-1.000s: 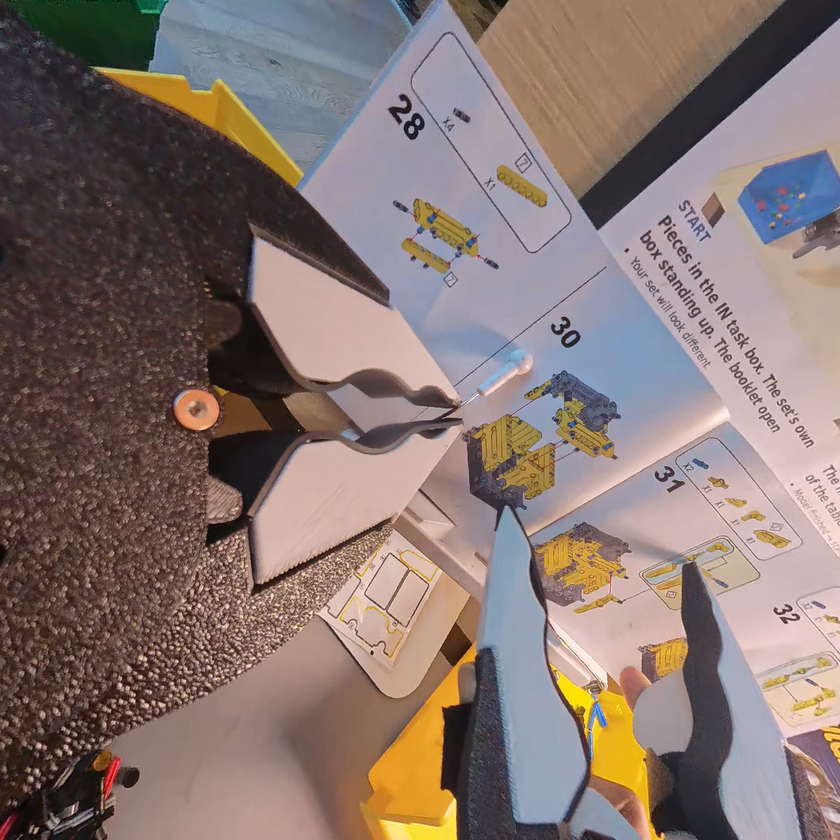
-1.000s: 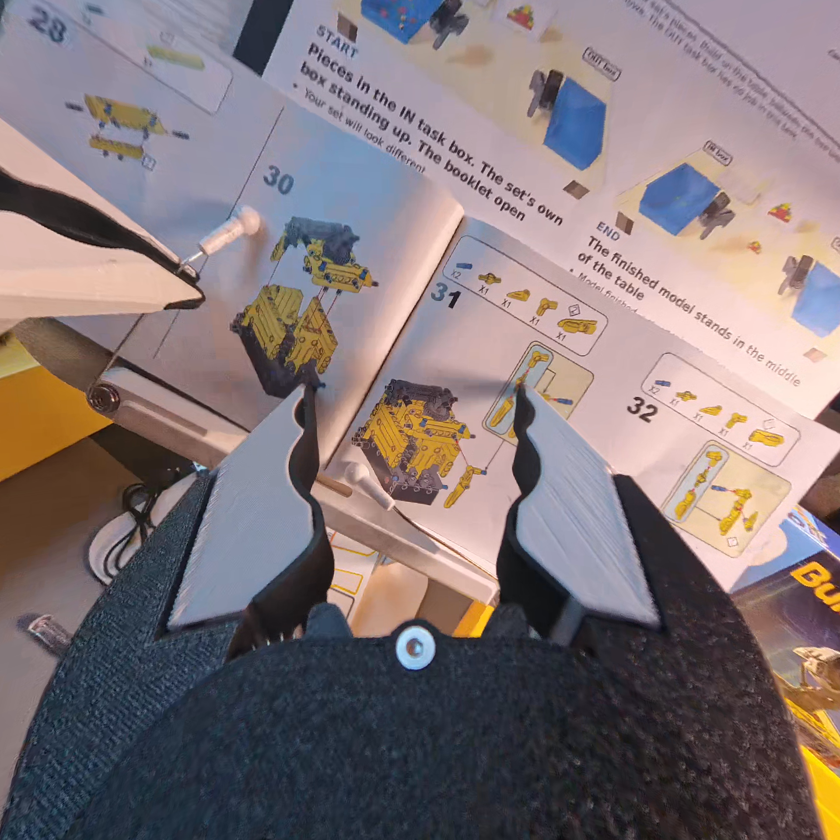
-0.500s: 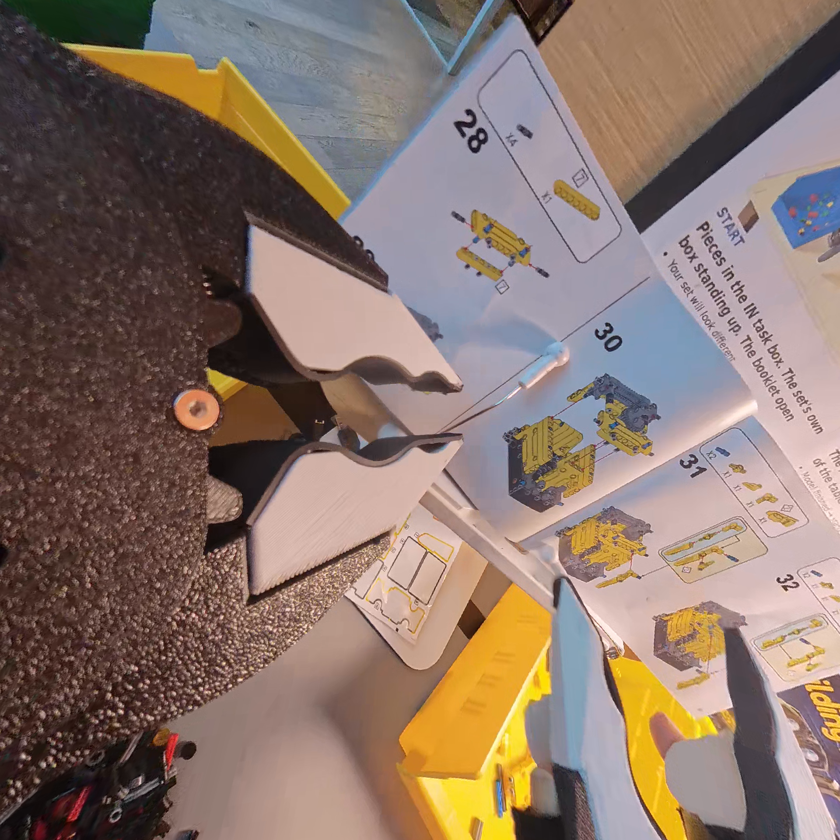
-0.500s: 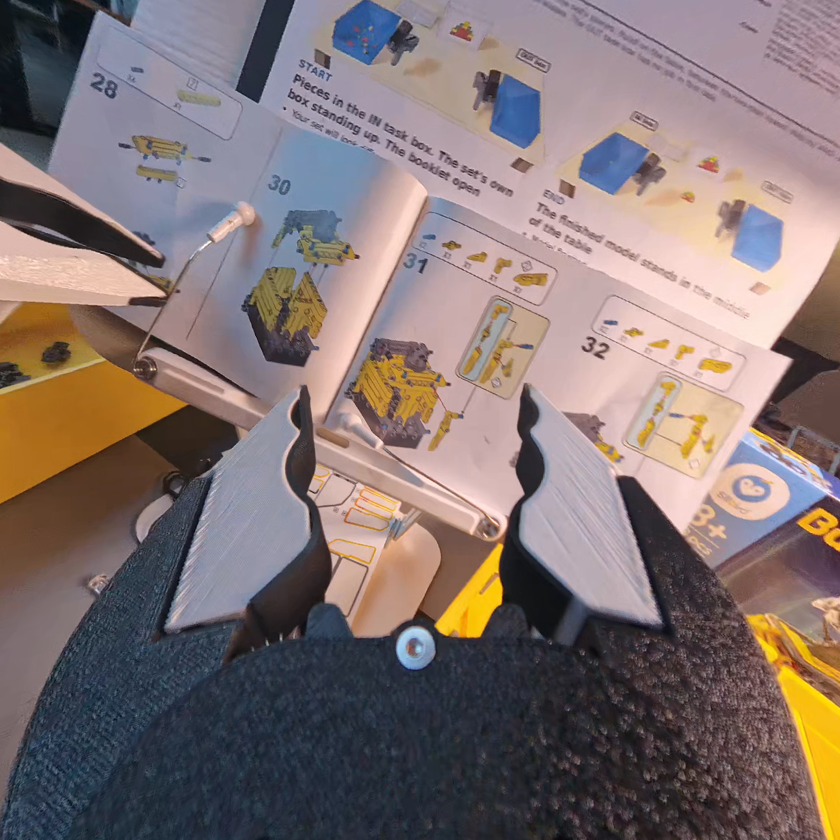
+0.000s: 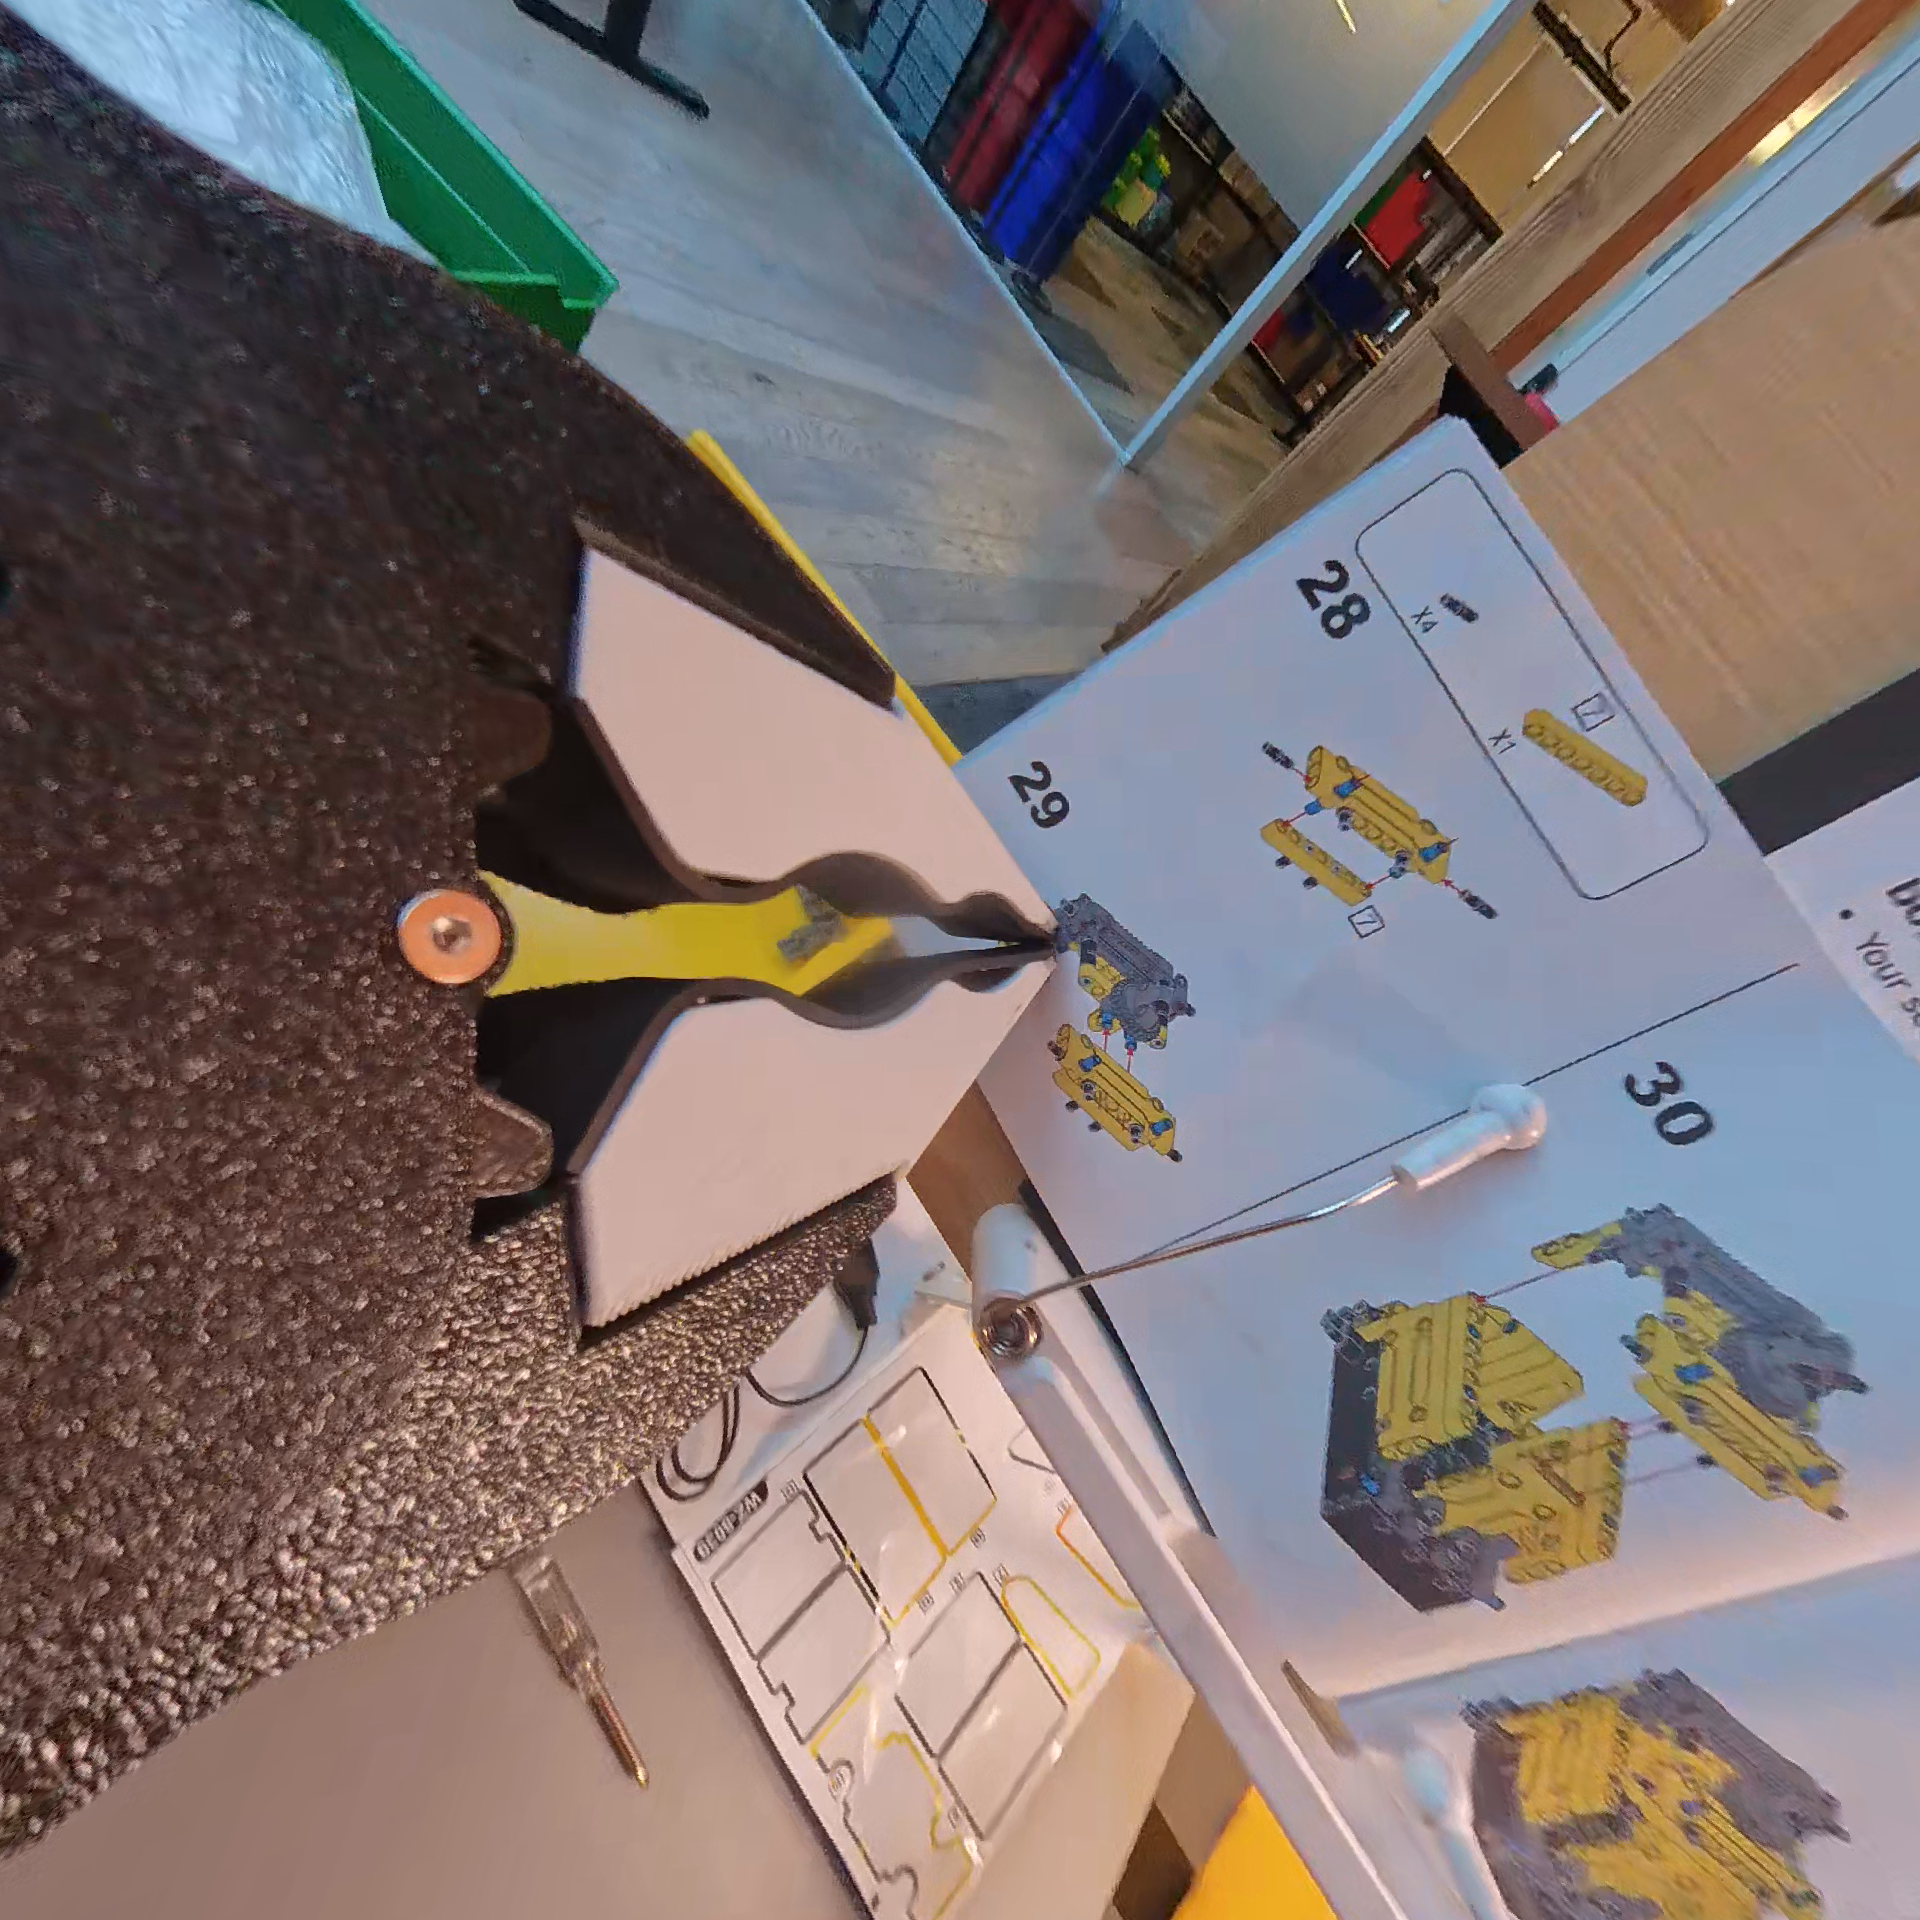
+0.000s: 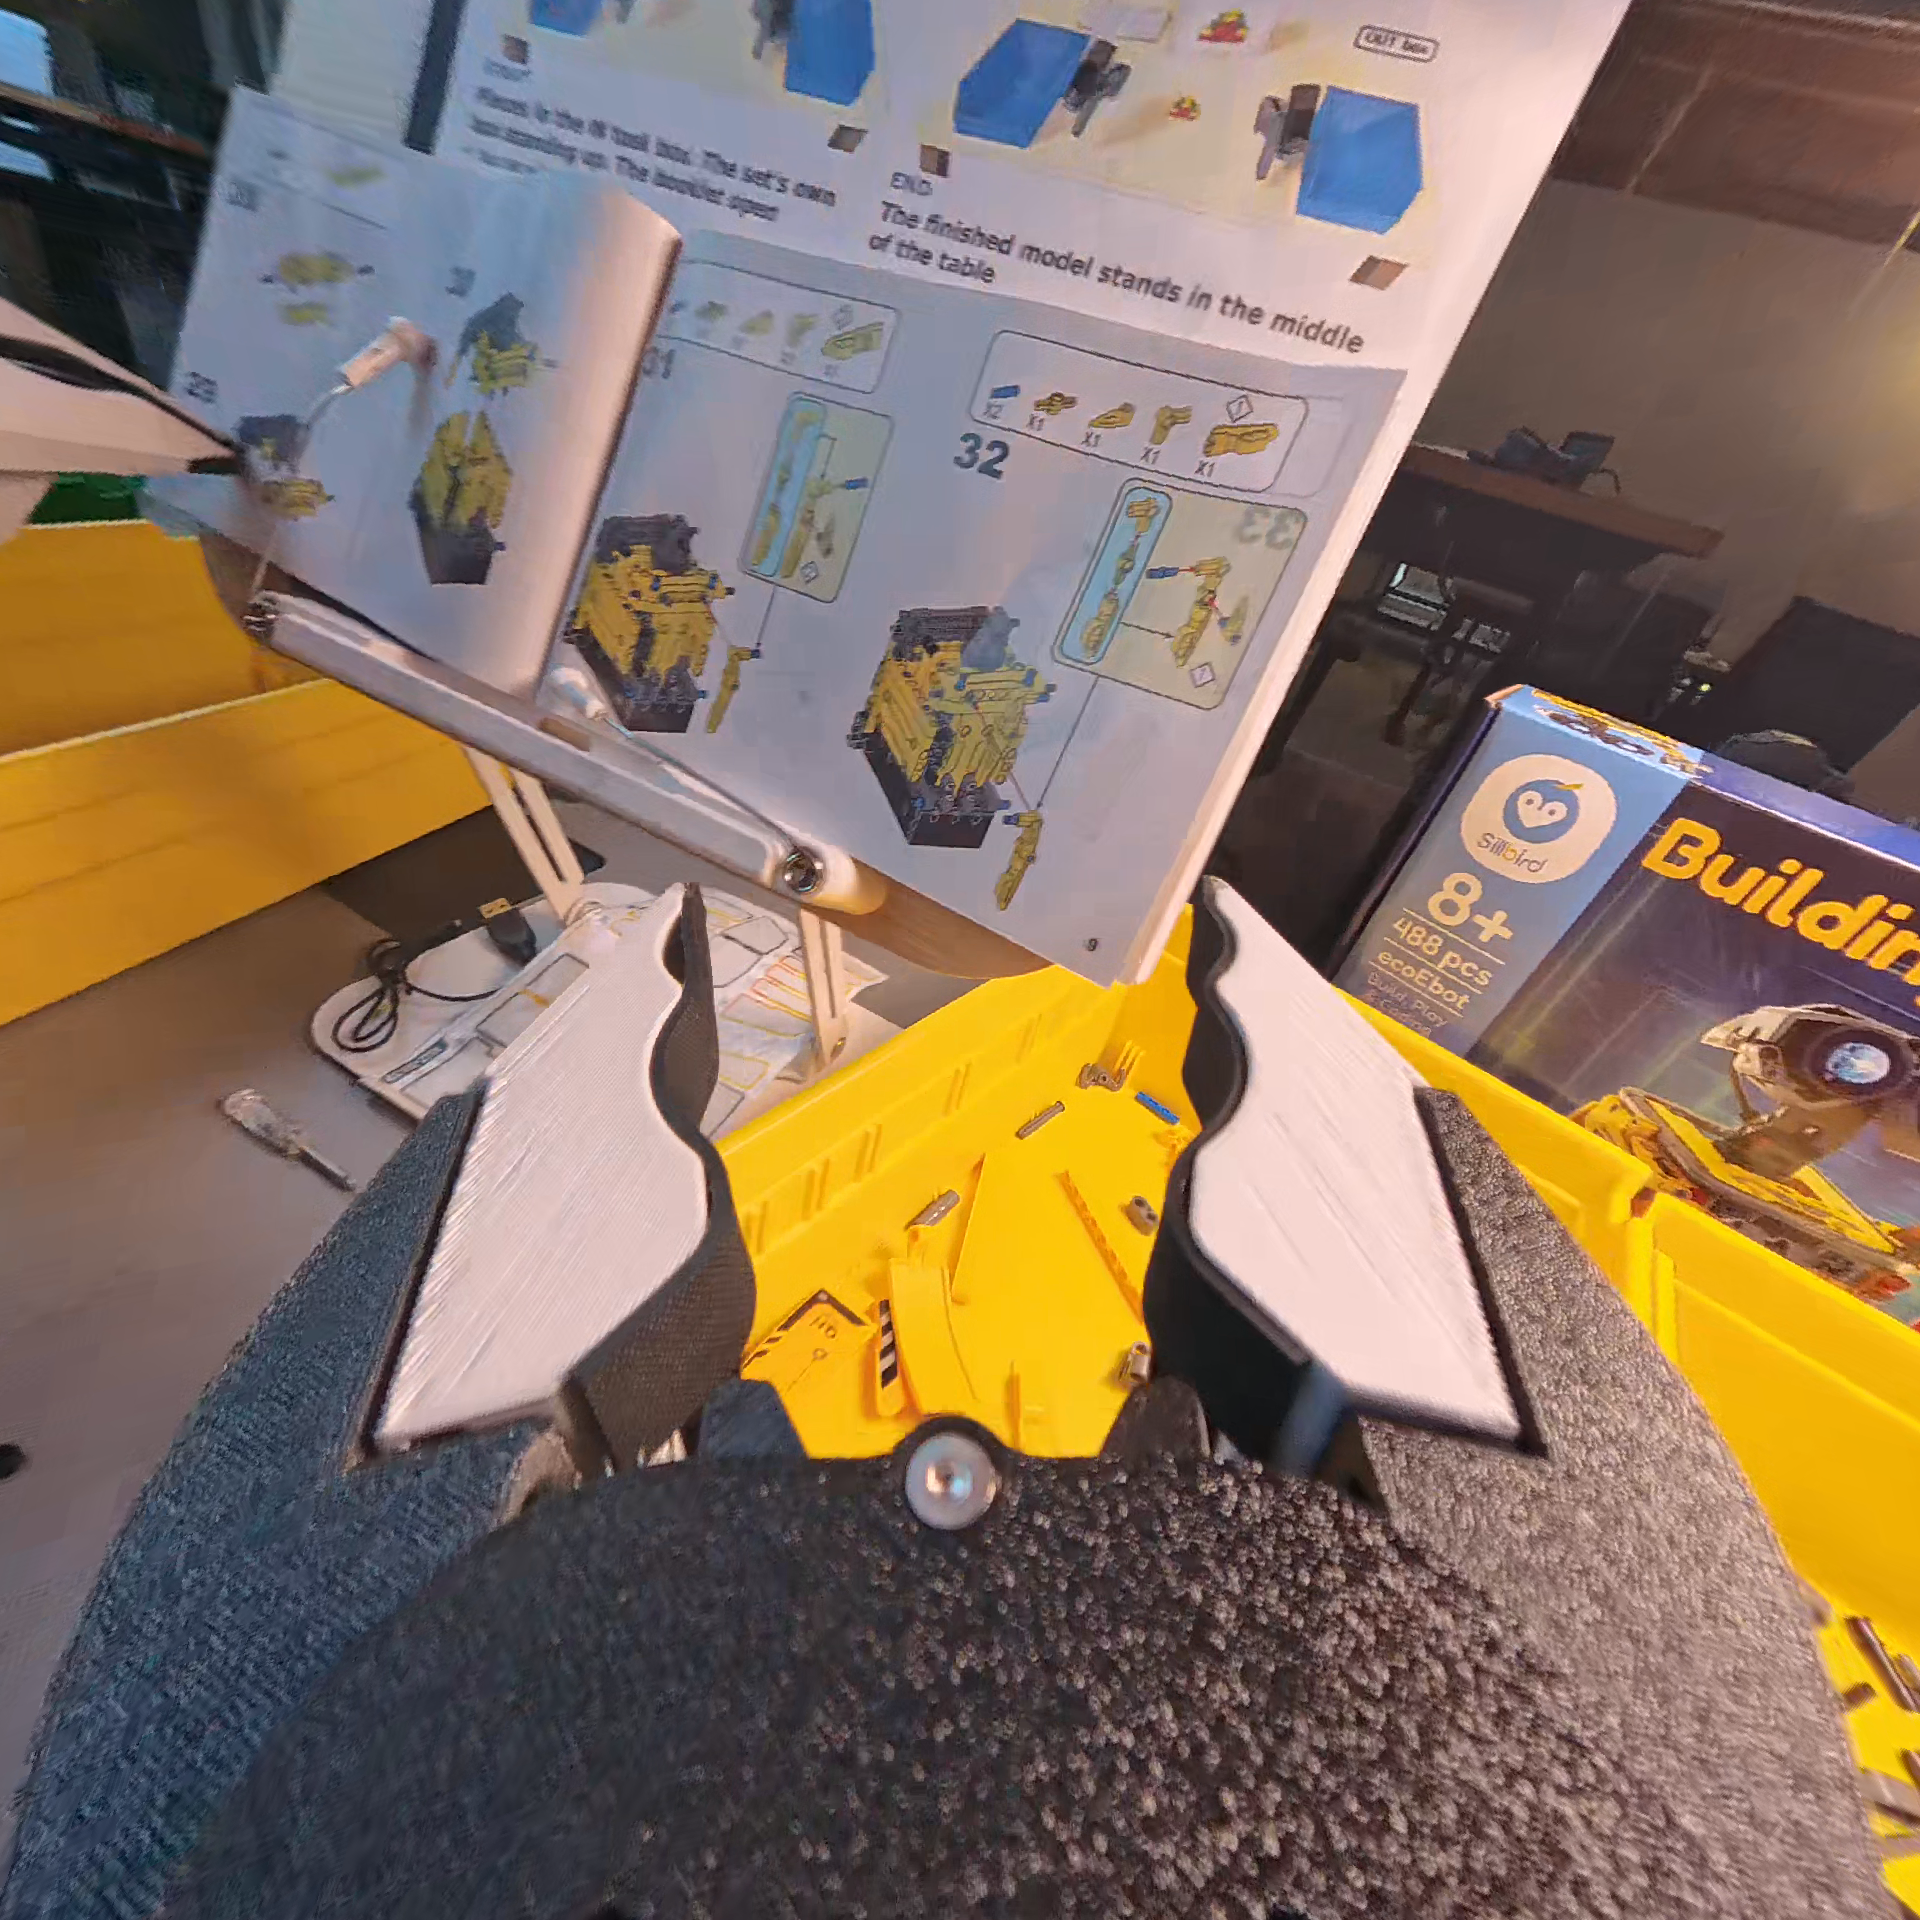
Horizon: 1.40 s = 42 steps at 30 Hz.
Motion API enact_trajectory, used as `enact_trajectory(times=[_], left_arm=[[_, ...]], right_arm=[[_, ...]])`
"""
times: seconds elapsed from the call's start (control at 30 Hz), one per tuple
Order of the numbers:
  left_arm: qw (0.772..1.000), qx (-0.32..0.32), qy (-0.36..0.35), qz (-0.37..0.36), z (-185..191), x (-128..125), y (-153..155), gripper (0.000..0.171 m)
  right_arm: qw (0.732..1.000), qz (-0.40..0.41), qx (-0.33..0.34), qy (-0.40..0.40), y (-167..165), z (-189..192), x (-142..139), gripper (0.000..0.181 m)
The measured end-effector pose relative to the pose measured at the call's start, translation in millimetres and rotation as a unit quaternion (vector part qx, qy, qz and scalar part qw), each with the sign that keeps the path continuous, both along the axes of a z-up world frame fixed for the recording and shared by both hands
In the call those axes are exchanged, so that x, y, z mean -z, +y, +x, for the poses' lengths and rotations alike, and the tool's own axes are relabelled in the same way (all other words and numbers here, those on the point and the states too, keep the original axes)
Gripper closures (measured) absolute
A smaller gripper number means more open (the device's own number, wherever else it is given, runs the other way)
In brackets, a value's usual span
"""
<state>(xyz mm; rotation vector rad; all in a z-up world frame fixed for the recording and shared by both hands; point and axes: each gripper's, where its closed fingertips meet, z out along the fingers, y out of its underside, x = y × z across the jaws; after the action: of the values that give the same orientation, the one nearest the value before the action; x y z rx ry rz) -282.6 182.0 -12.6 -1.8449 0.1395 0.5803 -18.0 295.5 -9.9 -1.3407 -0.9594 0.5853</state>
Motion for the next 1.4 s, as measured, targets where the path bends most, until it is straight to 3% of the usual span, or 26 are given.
enact_trajectory(times=[0.13,0.2,0.23,0.33,0.43,0.6,0.73,0.83,0.97,1.13,1.2,1.3,1.33,1.4], left_arm=[[0.996,0.039,-0.052,0.062,18.8,-14.5,-13.4,0.164],[0.992,0.057,-0.070,0.087,29.9,-19.8,-25.4,0.161],[0.990,0.064,-0.084,0.098,36.1,-21.0,-32.3,0.161],[0.979,0.094,-0.133,0.123,60.8,-19.3,-54.9,0.160],[0.974,0.121,-0.157,0.113,86.4,-6.0,-77.0,0.159],[0.974,0.148,-0.157,0.067,112.7,23.0,-116.1,0.157],[0.972,0.156,-0.171,0.046,119.2,46.1,-134.0,0.156],[0.970,0.158,-0.179,0.045,121.0,60.7,-137.9,0.154],[0.961,0.189,-0.199,0.040,131.2,72.6,-144.8,0.146],[0.944,0.253,-0.209,0.025,153.2,66.5,-157.5,0.140],[0.935,0.290,-0.206,0.006,168.2,66.1,-163.6,0.135],[0.906,0.365,-0.215,-0.021,196.5,66.6,-180.6,0.129],[0.894,0.386,-0.225,-0.028,204.7,67.2,-187.4,0.127],[0.863,0.434,-0.252,-0.054,222.0,72.1,-205.0,0.117]], right_arm=[[1.000,0.013,-0.017,0.001,-29.2,13.5,0.7,0.094],[0.999,0.022,-0.022,-0.007,-35.5,15.8,2.9,0.109],[0.999,0.026,-0.032,-0.011,-38.0,13.9,4.8,0.124],[0.999,0.014,-0.032,-0.013,-31.1,3.4,10.8,0.150],[1.000,0.017,0.018,-0.015,-5.4,-6.3,12.9,0.167],[0.997,-0.010,0.074,-0.025,28.8,-19.8,23.4,0.167],[0.996,-0.032,0.088,0.001,38.2,-19.8,22.0,0.176],[0.996,-0.056,0.069,0.011,30.6,-18.8,20.2,0.163],[0.997,-0.065,-0.014,0.049,-20.0,-7.0,-1.5,0.163],[0.973,-0.129,-0.187,0.032,-132.7,19.9,4.4,0.163],[0.939,-0.173,-0.296,-0.014,-191.8,34.8,24.0,0.159],[0.863,-0.218,-0.447,-0.089,-273.5,72.6,57.5,0.139],[0.842,-0.218,-0.478,-0.121,-292.8,85.6,71.8,0.134],[0.829,-0.196,-0.492,-0.180,-311.7,99.9,103.1,0.125]])
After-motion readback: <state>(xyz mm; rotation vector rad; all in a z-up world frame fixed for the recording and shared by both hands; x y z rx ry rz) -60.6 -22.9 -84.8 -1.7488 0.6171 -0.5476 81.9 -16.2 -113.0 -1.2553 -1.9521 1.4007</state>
